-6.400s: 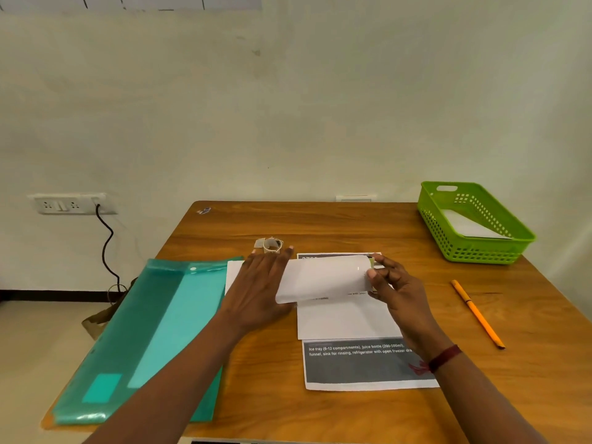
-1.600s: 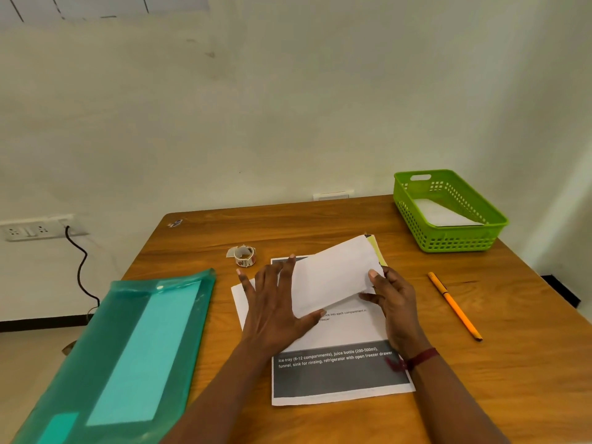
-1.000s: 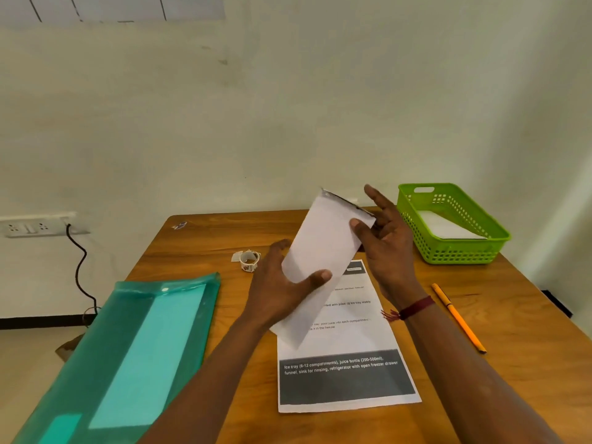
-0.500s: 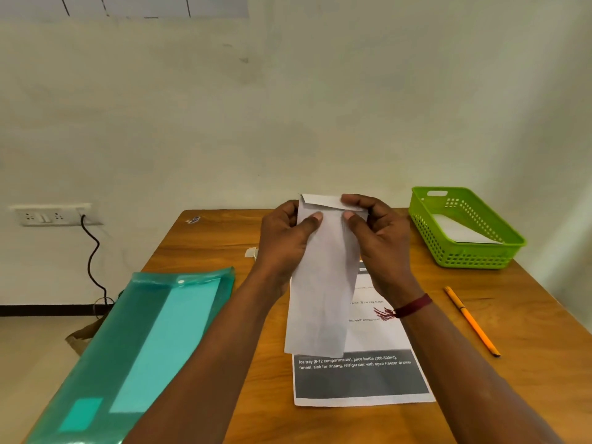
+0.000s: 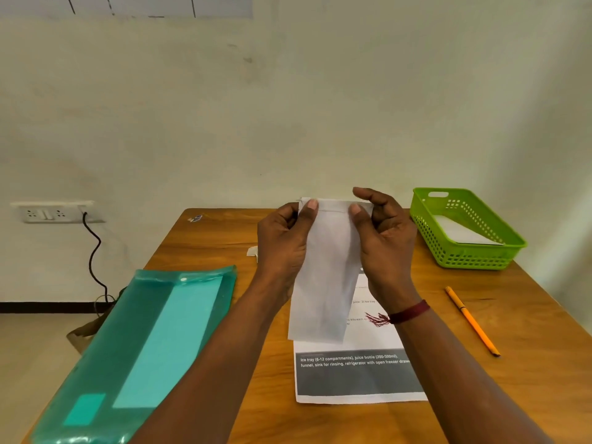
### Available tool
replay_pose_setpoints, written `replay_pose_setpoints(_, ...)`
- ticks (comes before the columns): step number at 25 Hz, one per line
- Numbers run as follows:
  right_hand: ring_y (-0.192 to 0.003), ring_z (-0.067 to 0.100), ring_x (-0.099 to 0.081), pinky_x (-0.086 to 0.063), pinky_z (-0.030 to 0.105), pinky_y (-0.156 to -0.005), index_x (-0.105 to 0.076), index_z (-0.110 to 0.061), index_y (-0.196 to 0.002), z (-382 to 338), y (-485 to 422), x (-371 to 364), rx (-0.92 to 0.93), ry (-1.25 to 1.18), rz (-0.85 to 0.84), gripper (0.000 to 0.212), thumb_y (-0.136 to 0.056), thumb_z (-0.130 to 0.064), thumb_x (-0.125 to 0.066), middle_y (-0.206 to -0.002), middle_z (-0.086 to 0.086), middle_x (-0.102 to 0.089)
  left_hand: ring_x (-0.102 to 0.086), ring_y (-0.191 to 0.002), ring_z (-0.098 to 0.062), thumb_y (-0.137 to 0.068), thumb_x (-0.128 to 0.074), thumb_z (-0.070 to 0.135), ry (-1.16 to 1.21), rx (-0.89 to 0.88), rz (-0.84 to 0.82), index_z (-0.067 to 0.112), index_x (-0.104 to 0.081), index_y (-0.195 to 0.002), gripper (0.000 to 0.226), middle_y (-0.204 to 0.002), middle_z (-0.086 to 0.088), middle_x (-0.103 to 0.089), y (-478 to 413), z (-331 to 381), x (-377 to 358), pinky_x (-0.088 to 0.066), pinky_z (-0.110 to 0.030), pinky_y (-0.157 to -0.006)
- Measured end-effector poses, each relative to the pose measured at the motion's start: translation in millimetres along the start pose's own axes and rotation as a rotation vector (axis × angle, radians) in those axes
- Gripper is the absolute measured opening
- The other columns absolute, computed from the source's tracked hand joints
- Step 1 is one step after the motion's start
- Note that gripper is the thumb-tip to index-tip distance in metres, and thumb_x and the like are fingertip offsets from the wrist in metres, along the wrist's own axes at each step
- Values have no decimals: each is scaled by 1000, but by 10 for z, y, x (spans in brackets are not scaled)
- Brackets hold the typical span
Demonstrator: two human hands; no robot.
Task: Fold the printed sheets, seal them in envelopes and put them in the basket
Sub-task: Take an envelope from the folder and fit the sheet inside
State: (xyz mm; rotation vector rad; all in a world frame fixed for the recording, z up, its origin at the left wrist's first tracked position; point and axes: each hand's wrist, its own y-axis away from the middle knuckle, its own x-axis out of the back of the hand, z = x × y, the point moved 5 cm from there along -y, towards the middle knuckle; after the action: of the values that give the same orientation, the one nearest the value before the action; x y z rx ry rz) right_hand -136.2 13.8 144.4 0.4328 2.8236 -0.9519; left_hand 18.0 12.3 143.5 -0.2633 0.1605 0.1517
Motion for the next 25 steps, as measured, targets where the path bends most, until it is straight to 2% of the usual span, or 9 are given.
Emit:
replay_pose_setpoints(3, -57, 5, -45, -43, 18, -61, -56, -18, -128, -6, 6, 30, -31, -48, -35, 37, -96, 0, -54, -55, -10, -49, -67, -81, -19, -93, -63, 33, 13, -3, 6, 15, -75, -90, 21, -90, -10, -73, 13, -8, 17, -58, -44, -81)
replay_pose_setpoints(6, -81, 12, -69, -55, 25, -74, -40, -14, -141, -12, 14, 17, -101, -169, -105, 46, -99, 2, -48, -84, -4, -75, -69, -84, -20, -93, -62, 33, 10, -8, 27, 23, -74, -87, 17, -89, -5, -75, 35, -9, 11, -58, -41, -81)
replay_pose_setpoints(9, -97, 22, -69, -55, 40, -86, -33, -17, -146, -21, 42, 7, -127, -202, -169, 50, -100, -2, -46, -101, 5, -75, -71, -88, -22, -94, -61, 32, 25, -5, 28, 21, -74, -91, 17, -91, -3, -75, 25, -15, 20, -60, -39, -81)
replay_pose_setpoints(12, -90, 18, -67, -54, 39, -83, -39, -23, -141, 17, 106, 38, -145, -162, -183, 51, -97, 0, -52, -87, 0, -74, -67, -86, -19, -95, -61, 27, 88, -9, 26, 15, -73, -93, 18, -93, -8, -74, -4, -4, 48, -57, -41, -82)
replay_pose_setpoints(16, -101, 22, -70, -58, 38, -83, -48, -26, -129, 212, 306, 114, -263, -44, -252, 50, -89, 0, -64, -105, 4, -75, -64, -88, -17, -96, -60, 14, 202, -24, -2, 13, -68, -95, 8, -92, -3, -71, -9, 2, 66, -55, -41, -85)
replay_pose_setpoints(19, -95, 20, -71, -57, 33, -74, -62, -21, -114, 372, 462, 242, -332, 98, -289, 36, -84, -5, -73, -104, -2, -75, -64, -92, -17, -94, -59, 9, 389, 19, -34, 12, -65, -99, 8, -97, -4, -69, -17, -38, 106, -56, -35, -84)
replay_pose_setpoints(21, -89, 20, -72, -58, 40, -72, -70, -20, -102, 436, 519, 351, -332, 178, -290, 23, -84, -7, -74, -99, -3, -75, -63, -97, -19, -93, -59, 7, 482, 56, -87, 10, -62, -103, 11, -102, -7, -66, -37, -80, 130, -56, -34, -85)
replay_pose_setpoints(23, -83, 20, -72, -59, 42, -71, -72, -23, -97, 453, 516, 449, -303, 247, -279, 18, -85, -9, -73, -94, -4, -76, -62, -99, -19, -90, -60, 8, 461, 76, -163, 11, -61, -102, 12, -101, -5, -65, -46, -110, 157, -53, -41, -89)
replay_pose_setpoints(25, -76, 12, -69, -56, 31, -66, -72, -29, -93, 423, 471, 553, -211, 353, -272, 22, -86, -8, -71, -88, -12, -75, -60, -97, -18, -87, -61, 8, 324, 63, -224, 12, -63, -98, 12, -97, -2, -65, -64, -130, 223, -52, -41, -87)
